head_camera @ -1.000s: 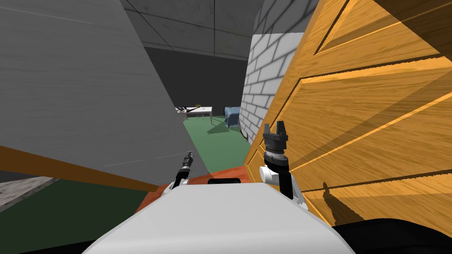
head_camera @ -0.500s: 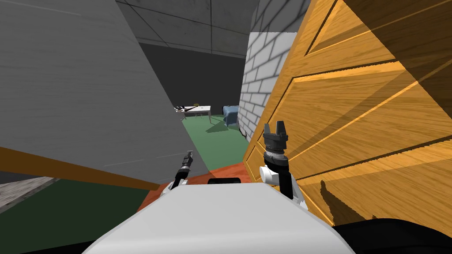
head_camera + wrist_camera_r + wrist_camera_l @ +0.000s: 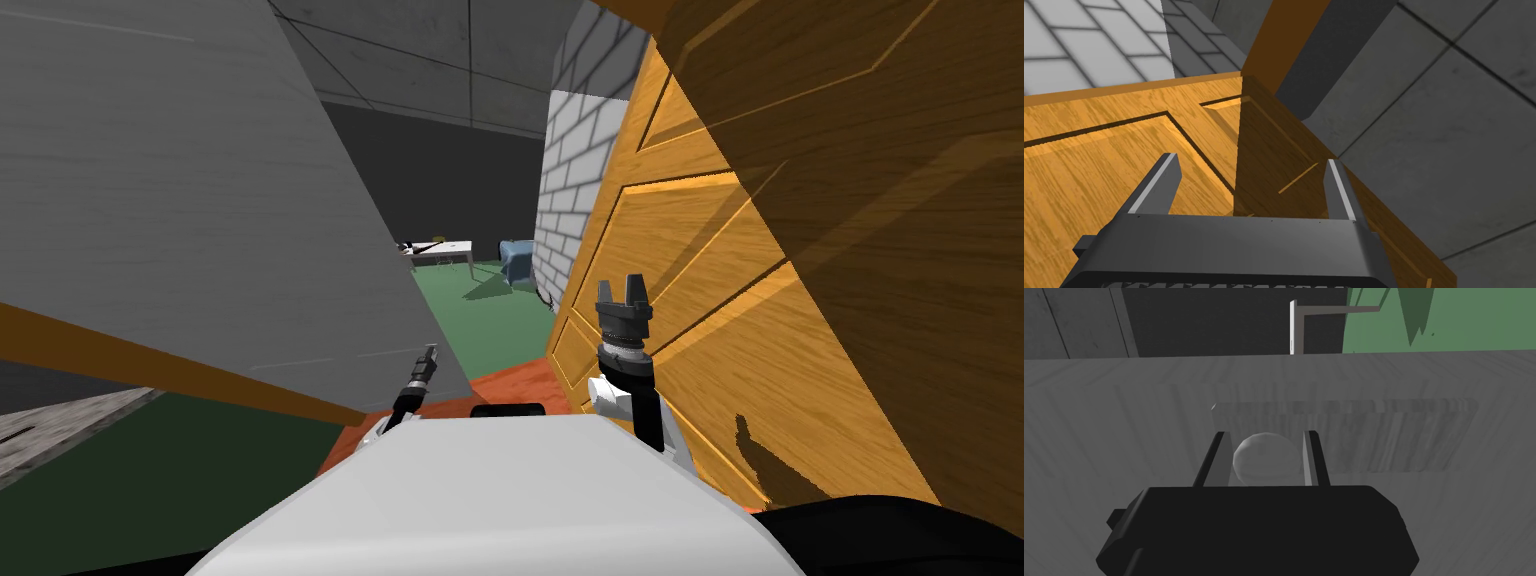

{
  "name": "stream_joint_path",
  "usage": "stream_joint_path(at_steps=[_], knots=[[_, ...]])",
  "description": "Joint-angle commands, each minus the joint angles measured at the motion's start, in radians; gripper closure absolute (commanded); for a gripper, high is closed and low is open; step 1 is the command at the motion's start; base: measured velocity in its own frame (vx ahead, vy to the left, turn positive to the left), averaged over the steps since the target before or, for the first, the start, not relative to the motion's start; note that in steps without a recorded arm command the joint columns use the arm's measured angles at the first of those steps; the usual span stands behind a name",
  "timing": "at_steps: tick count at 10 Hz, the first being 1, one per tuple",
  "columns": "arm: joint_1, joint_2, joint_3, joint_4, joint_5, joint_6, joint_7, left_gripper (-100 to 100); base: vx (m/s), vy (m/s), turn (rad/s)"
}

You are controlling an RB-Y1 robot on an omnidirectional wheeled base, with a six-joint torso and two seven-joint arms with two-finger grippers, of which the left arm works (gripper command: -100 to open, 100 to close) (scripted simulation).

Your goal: Pull the door open

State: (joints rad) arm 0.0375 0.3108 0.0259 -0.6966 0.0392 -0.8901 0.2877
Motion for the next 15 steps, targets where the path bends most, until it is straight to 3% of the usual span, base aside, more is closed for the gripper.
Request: stream_joint_path(at_steps=[1, 2, 3, 10, 11, 12, 13, 15], knots=[[0.012, 0.013, -0.009, -0.012, -0.006, -0.007, 0.015, 100, -0.212, 0.056, -0.1], [0.016, 0.019, -0.016, -0.014, -0.01, -0.013, 0.024, 100, -0.199, 0.038, -0.076], [0.014, 0.011, -0.016, -0.018, -0.009, -0.005, 0.018, 100, -0.088, 0.012, -0.024], [0.096, 0.084, -0.08, -0.033, -0.047, -0.112, 0.103, 100, -0.184, 0.051, -0.094], [0.103, 0.09, -0.085, -0.035, -0.05, -0.121, 0.109, 100, -0.183, 0.062, -0.088], [0.094, 0.08, -0.085, -0.028, -0.05, -0.112, 0.102, 100, -0.082, 0.02, -0.022], [0.11, 0.091, -0.094, -0.021, -0.056, -0.14, 0.114, 100, -0.144, 0.031, -0.136], [0.126, 0.105, -0.1, -0.016, -0.06, -0.171, 0.126, 100, -0.203, 0.062, -0.129]])
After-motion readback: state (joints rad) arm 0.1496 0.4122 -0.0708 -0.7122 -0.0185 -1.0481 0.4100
